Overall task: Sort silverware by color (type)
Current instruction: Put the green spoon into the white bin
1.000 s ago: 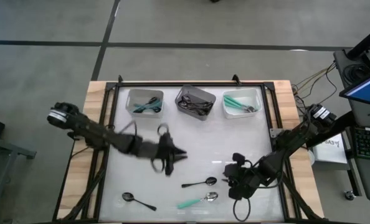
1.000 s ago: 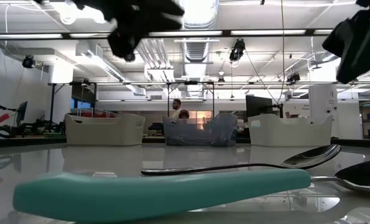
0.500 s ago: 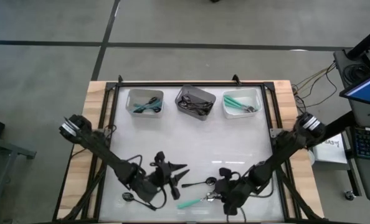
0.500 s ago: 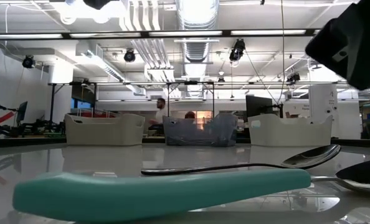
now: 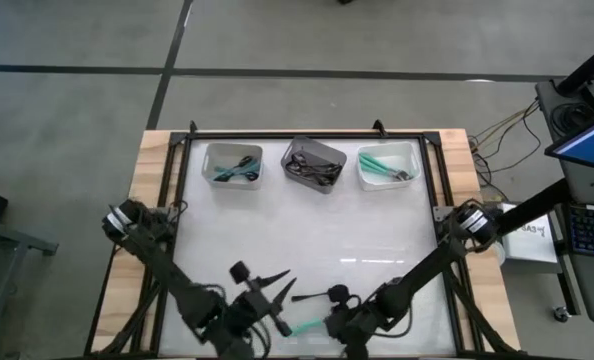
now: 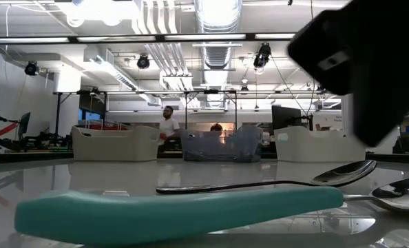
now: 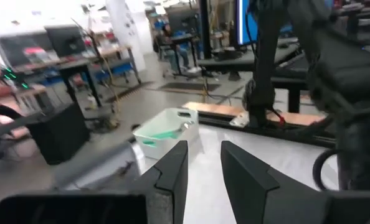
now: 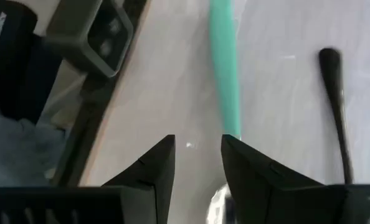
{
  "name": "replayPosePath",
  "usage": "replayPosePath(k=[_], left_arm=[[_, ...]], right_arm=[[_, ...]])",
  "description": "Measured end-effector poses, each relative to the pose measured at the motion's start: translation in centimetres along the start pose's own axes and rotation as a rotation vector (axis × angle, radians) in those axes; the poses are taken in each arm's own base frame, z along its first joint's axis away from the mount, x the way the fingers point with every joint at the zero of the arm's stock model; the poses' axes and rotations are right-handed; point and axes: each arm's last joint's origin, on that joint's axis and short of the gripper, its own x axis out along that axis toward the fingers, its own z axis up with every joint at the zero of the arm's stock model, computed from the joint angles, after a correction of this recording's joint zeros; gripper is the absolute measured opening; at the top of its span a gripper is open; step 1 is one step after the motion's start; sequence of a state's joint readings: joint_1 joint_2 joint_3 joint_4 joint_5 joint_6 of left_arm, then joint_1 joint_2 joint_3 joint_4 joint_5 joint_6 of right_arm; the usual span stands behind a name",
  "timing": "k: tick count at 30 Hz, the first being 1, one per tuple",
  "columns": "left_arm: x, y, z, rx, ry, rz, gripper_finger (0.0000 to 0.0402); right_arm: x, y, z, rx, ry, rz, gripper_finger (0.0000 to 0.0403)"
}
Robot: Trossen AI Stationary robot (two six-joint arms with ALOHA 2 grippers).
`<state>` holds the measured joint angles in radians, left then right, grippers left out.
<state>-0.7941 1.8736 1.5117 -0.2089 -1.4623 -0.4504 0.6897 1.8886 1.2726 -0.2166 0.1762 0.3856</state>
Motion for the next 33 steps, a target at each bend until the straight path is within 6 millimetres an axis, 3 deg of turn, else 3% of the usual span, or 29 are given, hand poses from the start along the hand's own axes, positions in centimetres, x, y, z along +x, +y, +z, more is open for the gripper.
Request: replayPosePath(k=[8, 22, 25, 30, 33], left_arm=[[-3.5, 0.1, 0.4, -0.002, -0.058, 0.012, 0.008], [-4.4, 0.1, 0.3, -0.012, -0.061, -0.009, 0.008], [-4.4, 0.1, 0.3, -0.011, -0.061, -0.009, 0.008], [-4.4, 0.1, 0.3, -0.01, -0.061, -0.009, 0.008], [-4.4, 0.1, 0.2, -0.01, -0.061, -0.009, 0.008]], right_arm=[[1.1, -2.0, 0.7, 0.029, -0.007, -0.037, 0.0123], [4.3, -3.0, 0.0, 0.07, -0.011, -0.048, 0.012], [4.3, -3.1, 0.0, 0.074, -0.009, -0.051, 0.01], [4.2, -3.2, 0.0, 0.076, -0.003, -0.053, 0.0033], [4.2, -3.1, 0.0, 0.077, 0.008, -0.02, 0.0029]])
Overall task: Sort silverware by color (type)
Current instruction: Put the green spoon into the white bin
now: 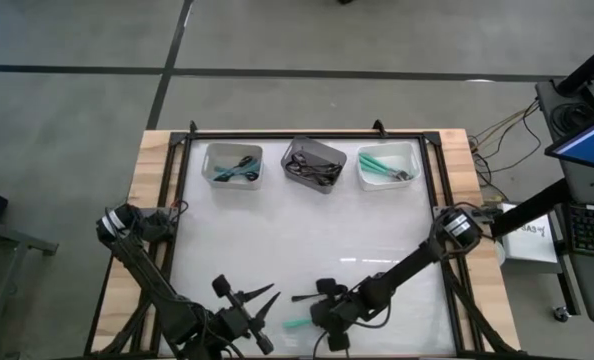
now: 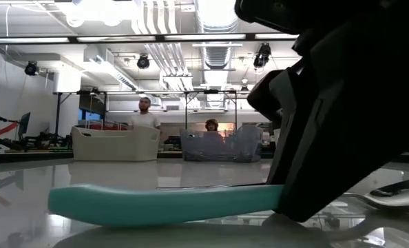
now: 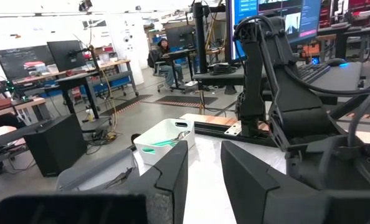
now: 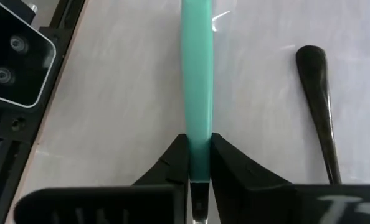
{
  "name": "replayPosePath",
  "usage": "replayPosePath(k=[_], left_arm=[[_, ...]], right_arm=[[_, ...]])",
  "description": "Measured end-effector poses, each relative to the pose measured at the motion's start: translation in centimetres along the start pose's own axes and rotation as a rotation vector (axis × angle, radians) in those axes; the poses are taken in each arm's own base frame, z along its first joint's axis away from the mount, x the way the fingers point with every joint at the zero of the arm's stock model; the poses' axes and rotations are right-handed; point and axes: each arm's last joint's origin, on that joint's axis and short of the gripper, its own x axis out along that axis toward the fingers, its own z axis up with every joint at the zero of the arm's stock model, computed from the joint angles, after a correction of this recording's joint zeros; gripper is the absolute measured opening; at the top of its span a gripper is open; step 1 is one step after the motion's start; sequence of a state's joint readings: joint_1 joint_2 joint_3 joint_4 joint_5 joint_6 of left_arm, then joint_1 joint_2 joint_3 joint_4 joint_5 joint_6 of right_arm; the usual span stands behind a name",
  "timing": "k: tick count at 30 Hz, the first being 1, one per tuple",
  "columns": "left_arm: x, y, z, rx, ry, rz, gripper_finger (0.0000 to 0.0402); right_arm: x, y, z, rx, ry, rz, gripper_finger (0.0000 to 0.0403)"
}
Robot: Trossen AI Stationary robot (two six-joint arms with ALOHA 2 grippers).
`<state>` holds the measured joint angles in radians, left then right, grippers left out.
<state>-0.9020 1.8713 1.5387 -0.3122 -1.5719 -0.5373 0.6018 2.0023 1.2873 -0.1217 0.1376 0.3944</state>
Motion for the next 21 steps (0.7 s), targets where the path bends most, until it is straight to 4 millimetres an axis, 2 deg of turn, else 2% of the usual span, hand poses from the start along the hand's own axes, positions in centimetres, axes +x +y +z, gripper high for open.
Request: replayPosePath(k=[5, 12, 16, 21], left_arm=[[0.0, 0.0, 0.0, 0.0, 0.0, 0.0, 0.008], [0.0, 0.0, 0.0, 0.004, 0.0, 0.0, 0.008], [0.0, 0.0, -0.1, 0.005, 0.0, -0.001, 0.008], [-0.1, 0.0, -0.1, 0.017, 0.0, -0.002, 0.008]], right_arm=[[-1.5, 0.2, 0.4, -0.001, 0.032, 0.073, 0.0029], [-7.5, -0.4, 1.9, -0.022, 0.049, -0.016, 0.0029], [-10.8, -1.6, 2.2, -0.045, 0.092, -0.061, 0.0029], [-14.6, -4.4, 2.2, -0.009, 0.147, -0.164, 0.0029]])
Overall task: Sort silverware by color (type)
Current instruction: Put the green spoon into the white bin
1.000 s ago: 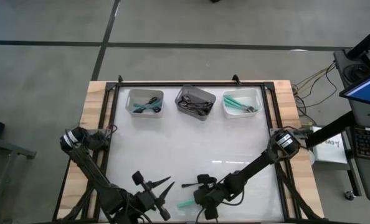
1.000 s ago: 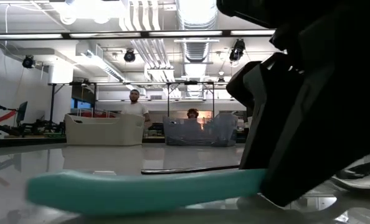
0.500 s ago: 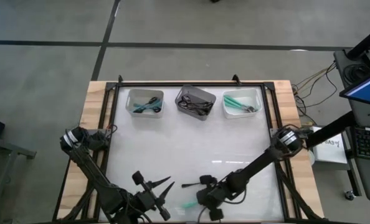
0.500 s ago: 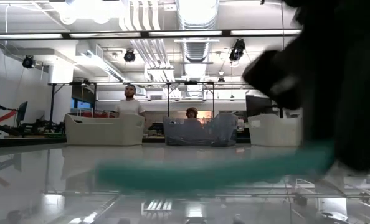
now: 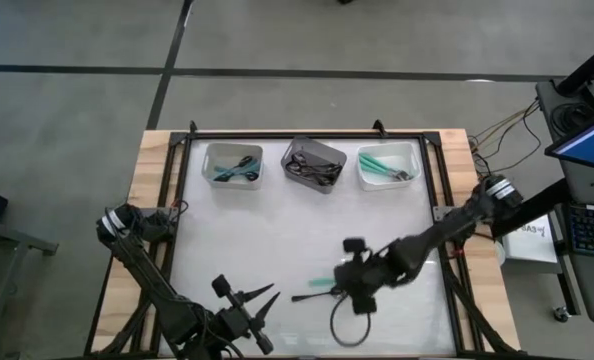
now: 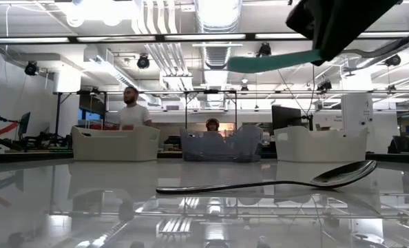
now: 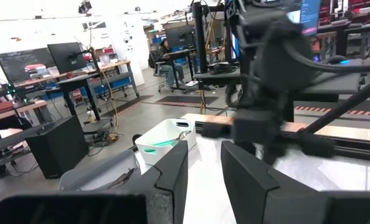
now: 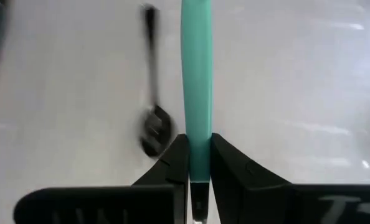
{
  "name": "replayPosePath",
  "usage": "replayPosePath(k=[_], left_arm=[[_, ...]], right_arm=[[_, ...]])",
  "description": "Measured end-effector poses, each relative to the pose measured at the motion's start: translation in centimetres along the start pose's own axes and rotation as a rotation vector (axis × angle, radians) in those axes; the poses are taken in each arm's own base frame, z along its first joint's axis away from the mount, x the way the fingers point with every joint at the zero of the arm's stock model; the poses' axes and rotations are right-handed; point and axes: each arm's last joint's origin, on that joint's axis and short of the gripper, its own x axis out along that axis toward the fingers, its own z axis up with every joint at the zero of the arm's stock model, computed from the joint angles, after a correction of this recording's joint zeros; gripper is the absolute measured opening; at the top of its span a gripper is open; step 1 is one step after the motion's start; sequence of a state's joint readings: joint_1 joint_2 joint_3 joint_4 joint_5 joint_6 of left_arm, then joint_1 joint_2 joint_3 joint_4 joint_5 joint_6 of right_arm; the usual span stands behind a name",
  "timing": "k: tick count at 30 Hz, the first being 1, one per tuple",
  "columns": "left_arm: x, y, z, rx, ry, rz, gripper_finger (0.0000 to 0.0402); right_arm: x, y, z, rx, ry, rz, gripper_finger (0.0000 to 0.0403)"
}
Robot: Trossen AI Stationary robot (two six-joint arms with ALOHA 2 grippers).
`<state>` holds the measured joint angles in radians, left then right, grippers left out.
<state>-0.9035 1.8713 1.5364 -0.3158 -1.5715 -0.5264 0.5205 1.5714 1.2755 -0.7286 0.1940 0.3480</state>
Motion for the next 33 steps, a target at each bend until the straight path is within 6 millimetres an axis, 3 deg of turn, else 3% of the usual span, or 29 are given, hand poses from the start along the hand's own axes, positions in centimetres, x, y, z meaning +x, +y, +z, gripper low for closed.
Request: replayPosePath(k=[7, 17, 26, 33], left_arm=[[0.0, 0.0, 0.0, 0.075, 0.002, -0.003, 0.008], [0.1, 0.0, 0.0, 0.112, 0.005, -0.007, 0.008], [0.2, 0.0, 0.0, 0.186, 0.001, 0.006, 0.008], [0.3, 0.0, 0.0, 0.186, 0.002, 0.007, 0.008]], right_arm=[[-4.2, -6.6, -2.5, 0.111, 0.117, -0.13, 0.003], [-7.3, -17.3, -8.7, 0.399, 0.106, -0.355, 0.0035], [-6.0, -25.4, -14.6, 0.768, 0.047, -0.575, 0.0031], [-5.0, -28.3, -16.5, 0.875, 0.071, -0.638, 0.0047]])
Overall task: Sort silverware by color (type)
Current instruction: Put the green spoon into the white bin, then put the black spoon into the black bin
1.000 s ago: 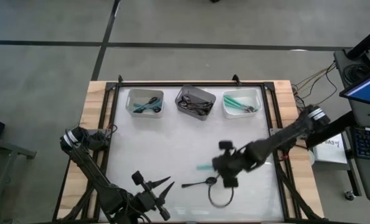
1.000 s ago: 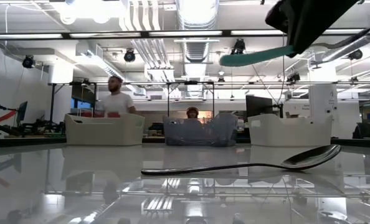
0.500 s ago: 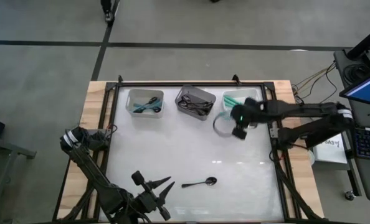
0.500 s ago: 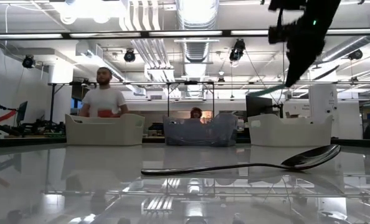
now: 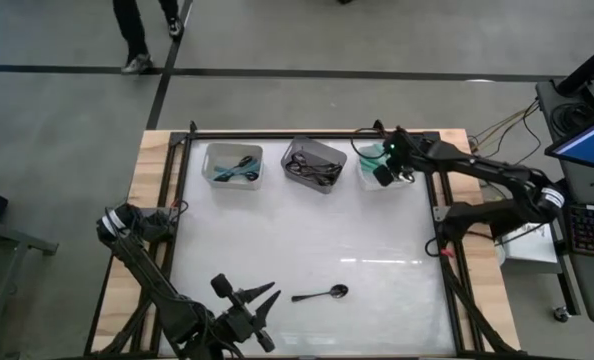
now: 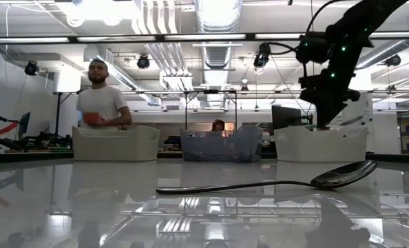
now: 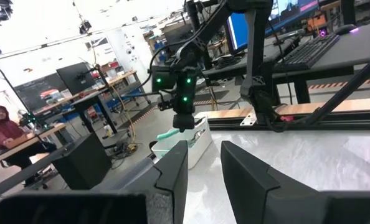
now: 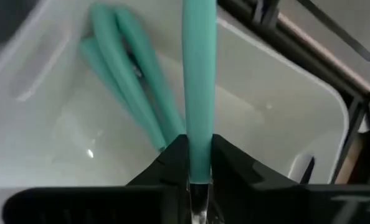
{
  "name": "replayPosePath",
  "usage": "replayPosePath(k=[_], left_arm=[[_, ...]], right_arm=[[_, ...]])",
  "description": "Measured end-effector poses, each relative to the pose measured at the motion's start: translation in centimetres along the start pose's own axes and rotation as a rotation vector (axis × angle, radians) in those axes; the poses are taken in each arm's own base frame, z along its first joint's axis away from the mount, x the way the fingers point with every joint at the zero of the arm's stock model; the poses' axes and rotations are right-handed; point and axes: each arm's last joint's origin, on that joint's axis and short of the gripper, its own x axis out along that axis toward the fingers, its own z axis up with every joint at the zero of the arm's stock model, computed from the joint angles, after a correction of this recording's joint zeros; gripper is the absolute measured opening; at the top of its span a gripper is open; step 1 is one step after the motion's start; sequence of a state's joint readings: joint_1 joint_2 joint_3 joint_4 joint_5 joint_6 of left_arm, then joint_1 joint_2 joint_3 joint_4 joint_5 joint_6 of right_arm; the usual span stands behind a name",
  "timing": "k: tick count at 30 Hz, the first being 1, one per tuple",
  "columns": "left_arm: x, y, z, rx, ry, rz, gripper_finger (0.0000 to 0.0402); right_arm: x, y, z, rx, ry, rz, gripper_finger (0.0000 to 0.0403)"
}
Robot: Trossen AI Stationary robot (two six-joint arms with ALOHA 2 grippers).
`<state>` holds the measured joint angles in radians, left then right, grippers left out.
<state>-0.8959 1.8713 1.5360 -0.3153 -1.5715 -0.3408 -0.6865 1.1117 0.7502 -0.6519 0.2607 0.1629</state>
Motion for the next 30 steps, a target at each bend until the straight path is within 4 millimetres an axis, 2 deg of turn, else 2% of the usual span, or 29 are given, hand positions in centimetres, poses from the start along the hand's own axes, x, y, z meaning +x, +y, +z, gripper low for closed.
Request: replayPosePath(k=[5, 9, 14, 23, 27, 30], left_arm=[[0.0, 0.0, 0.0, 0.0, 0.0, 0.001, 0.008], [0.1, 0.0, 0.0, -0.008, 0.001, 0.002, 0.008], [0.1, 0.0, 0.0, -0.017, 0.001, 0.003, 0.008], [0.1, 0.0, 0.0, -0.036, 0.001, 0.003, 0.008], [0.1, 0.0, 0.0, -0.037, 0.001, 0.003, 0.008], [0.1, 0.0, 0.0, -0.036, 0.001, 0.002, 0.008]], right_arm=[[0.5, 0.1, -0.1, -0.012, 0.026, 0.009, 0.009], [0.3, 0.4, -0.1, -0.013, 0.034, 0.091, 0.0107], [-0.8, 1.0, 0.0, -0.062, 0.008, 0.253, 0.0104], [-3.2, 1.8, -0.5, -0.065, -0.064, 0.346, 0.0086], [-4.2, 3.2, -1.0, -0.094, -0.034, 0.557, 0.0086], [-5.1, 5.2, -1.8, -0.142, 0.025, 0.728, 0.0086]])
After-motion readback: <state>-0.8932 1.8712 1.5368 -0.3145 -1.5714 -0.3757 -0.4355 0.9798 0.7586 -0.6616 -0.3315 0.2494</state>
